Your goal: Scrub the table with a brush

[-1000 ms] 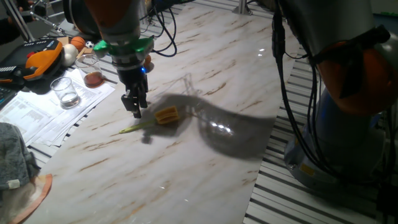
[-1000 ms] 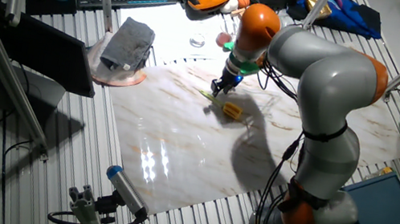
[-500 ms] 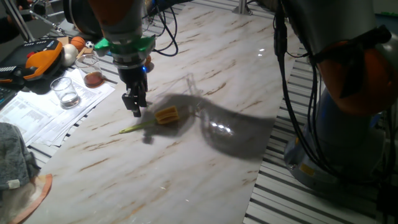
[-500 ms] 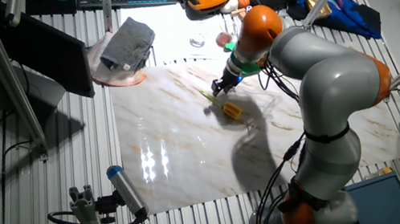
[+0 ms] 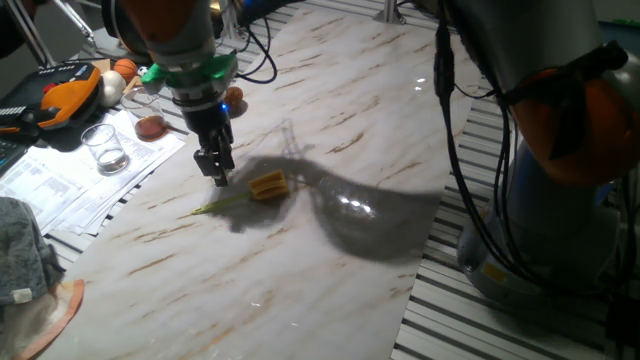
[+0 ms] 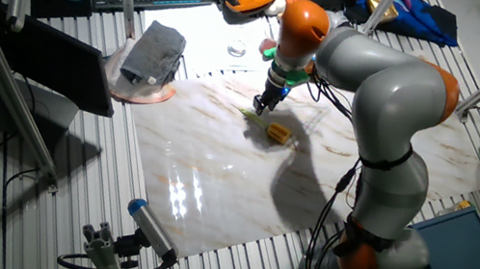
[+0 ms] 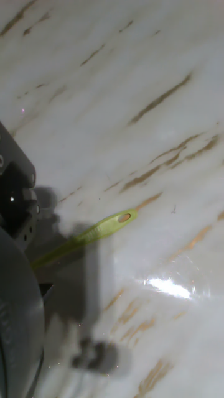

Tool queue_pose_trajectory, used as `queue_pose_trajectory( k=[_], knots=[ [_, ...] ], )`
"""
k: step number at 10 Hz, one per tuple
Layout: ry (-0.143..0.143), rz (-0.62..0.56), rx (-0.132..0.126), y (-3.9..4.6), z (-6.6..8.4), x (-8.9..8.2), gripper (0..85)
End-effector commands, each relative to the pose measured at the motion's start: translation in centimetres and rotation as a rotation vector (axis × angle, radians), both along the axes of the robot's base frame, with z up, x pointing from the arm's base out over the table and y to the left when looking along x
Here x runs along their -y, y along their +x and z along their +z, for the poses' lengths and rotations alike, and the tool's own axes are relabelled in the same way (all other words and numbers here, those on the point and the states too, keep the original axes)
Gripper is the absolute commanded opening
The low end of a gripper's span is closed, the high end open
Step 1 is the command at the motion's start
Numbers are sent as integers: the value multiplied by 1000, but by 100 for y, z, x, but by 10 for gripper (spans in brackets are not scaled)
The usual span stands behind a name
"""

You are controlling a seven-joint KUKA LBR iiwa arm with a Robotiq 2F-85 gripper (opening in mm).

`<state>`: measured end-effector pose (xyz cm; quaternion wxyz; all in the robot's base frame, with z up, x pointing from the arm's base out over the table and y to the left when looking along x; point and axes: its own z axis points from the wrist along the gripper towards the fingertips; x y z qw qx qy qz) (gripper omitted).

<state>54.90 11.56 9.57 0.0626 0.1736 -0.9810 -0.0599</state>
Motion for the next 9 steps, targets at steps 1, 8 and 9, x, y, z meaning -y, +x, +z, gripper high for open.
queue_pose_trajectory(
  k=[1,8,9],
  knots=[
    [0,1,14,1,1,0,510],
    [-5,34,53,130,-237,-69,510],
    [-9,36,54,138,-296,-79,510]
  ],
)
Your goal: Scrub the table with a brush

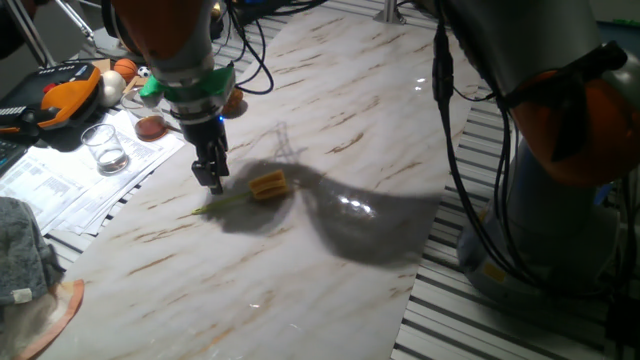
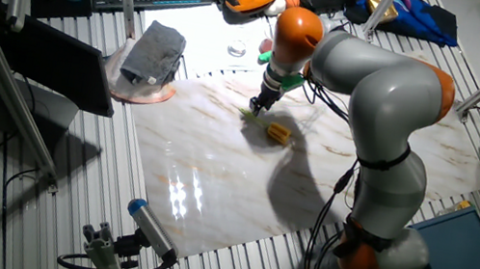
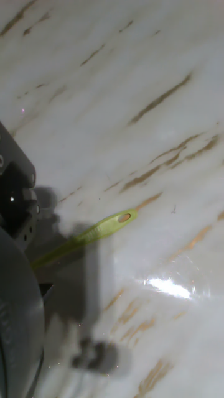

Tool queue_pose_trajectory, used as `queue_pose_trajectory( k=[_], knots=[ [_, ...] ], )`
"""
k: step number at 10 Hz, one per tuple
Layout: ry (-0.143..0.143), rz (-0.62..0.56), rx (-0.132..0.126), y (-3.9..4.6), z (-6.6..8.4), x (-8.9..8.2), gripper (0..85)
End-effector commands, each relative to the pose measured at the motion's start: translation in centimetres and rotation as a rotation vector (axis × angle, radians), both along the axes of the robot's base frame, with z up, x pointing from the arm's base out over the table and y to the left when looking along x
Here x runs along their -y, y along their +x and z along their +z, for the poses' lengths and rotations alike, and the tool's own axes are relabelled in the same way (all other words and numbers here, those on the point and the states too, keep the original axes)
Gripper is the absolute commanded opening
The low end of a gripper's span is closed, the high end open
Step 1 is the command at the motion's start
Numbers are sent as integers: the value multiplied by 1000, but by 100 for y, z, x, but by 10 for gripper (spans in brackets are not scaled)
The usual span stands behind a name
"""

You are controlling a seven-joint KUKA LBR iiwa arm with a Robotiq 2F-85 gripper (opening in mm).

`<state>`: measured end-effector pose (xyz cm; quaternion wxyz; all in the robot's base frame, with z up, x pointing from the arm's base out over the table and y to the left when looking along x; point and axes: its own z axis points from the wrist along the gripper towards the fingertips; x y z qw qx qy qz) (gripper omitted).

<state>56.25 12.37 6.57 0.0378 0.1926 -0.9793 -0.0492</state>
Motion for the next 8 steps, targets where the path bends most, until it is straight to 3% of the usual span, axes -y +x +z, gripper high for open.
queue_pose_trajectory(
  k=[1,5,8],
  knots=[
    [-1,2,12,2,-76,-22,510],
    [7,22,22,69,-314,-6,510],
    [1,19,27,14,-374,-48,510]
  ],
)
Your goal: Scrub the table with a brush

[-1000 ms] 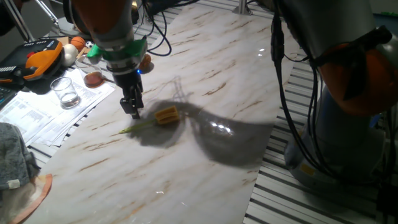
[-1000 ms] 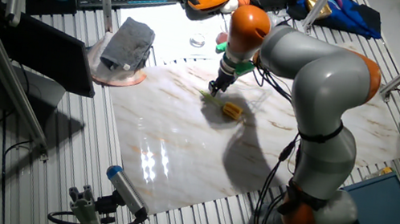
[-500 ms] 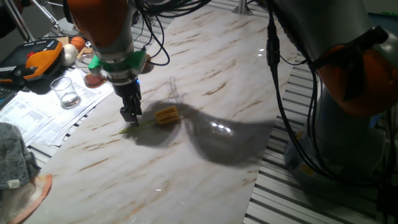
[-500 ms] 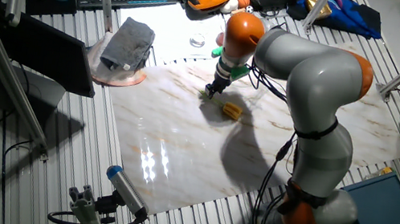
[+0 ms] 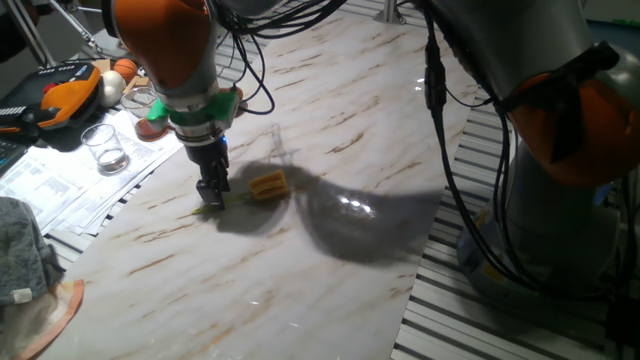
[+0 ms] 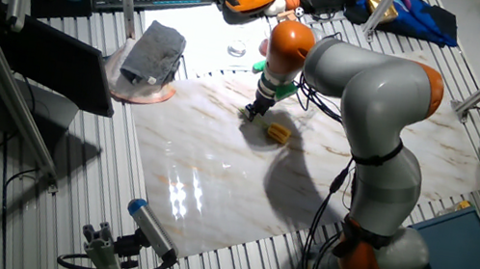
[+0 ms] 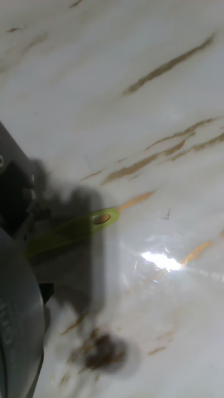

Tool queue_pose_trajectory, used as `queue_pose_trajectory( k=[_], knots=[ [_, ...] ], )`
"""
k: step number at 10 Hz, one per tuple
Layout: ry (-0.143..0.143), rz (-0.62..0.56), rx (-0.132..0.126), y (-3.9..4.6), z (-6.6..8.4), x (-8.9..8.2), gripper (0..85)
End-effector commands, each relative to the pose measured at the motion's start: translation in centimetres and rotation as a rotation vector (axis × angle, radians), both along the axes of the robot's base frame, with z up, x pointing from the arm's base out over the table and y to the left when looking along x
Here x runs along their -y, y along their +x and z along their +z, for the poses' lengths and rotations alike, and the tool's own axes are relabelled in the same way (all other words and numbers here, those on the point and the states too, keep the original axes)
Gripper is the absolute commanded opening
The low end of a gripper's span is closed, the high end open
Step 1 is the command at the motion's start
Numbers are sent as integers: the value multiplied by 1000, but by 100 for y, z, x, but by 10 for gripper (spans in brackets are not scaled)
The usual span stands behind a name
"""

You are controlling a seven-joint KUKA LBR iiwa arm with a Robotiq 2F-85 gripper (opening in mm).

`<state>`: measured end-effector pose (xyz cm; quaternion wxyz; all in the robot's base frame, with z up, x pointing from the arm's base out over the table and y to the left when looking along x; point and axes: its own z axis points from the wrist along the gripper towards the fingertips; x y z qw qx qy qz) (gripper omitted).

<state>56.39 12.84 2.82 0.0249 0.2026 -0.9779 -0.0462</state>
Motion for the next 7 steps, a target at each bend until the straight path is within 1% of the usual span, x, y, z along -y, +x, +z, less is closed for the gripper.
queue_pose_trajectory(
  k=[1,2,3,4,7],
  knots=[
    [-1,0,-1,-4,-3,3,510],
    [-1,-1,5,-6,-11,5,510],
    [-1,1,3,-7,-16,6,510],
    [-1,3,3,-13,-23,5,340],
    [-3,9,4,-15,-43,5,340]
  ],
)
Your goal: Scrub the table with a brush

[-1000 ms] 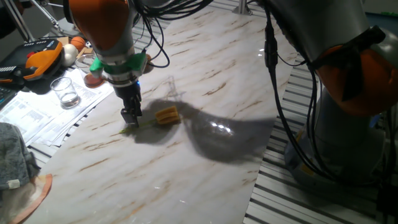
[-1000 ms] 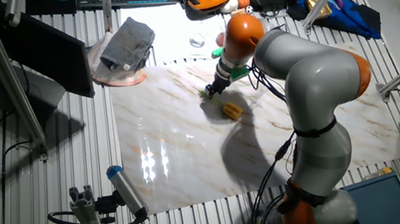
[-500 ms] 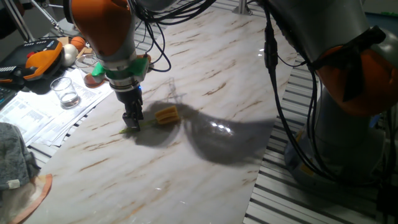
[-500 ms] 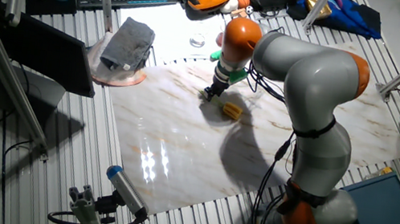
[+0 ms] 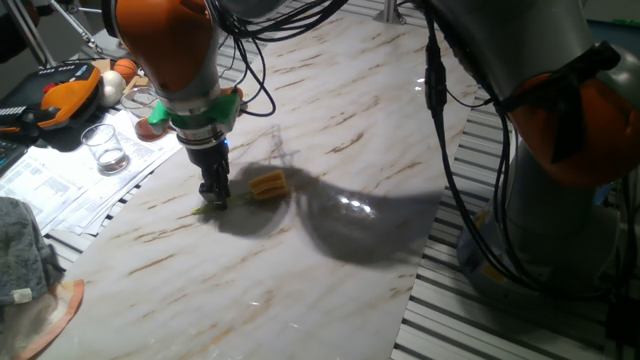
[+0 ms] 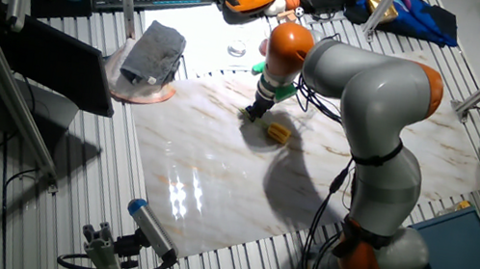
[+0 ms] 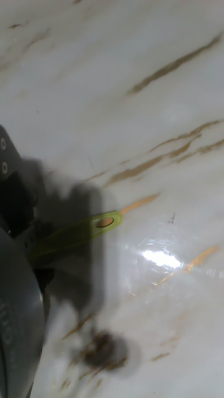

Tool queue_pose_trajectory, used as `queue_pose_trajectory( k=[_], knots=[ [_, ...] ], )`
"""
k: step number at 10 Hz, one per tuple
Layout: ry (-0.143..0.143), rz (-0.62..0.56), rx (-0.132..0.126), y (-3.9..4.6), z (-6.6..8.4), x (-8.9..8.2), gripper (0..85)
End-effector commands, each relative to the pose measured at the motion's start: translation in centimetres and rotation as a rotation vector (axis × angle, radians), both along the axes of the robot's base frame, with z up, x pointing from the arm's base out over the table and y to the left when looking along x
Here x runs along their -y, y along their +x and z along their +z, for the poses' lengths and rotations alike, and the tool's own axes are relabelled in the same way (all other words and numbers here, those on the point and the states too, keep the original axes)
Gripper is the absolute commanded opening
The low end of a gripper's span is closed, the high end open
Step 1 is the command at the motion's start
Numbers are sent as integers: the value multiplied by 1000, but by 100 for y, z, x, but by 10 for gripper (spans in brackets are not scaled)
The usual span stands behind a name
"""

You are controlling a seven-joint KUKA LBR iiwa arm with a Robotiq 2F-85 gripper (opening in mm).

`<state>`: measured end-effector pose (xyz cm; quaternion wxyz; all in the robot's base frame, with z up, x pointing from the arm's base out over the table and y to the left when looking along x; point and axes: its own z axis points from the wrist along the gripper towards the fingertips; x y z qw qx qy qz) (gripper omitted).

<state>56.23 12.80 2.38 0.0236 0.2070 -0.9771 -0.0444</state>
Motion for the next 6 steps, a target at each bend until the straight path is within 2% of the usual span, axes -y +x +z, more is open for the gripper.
queue_pose_trajectory(
  k=[1,2,4,5,6],
  knots=[
    [2,0,0,2,-2,-3,340],
    [4,5,-2,3,-1,-7,340],
    [6,25,-22,7,27,2,0],
    [-4,34,-33,9,60,20,0],
    [-2,36,-55,19,107,43,0]
  ],
)
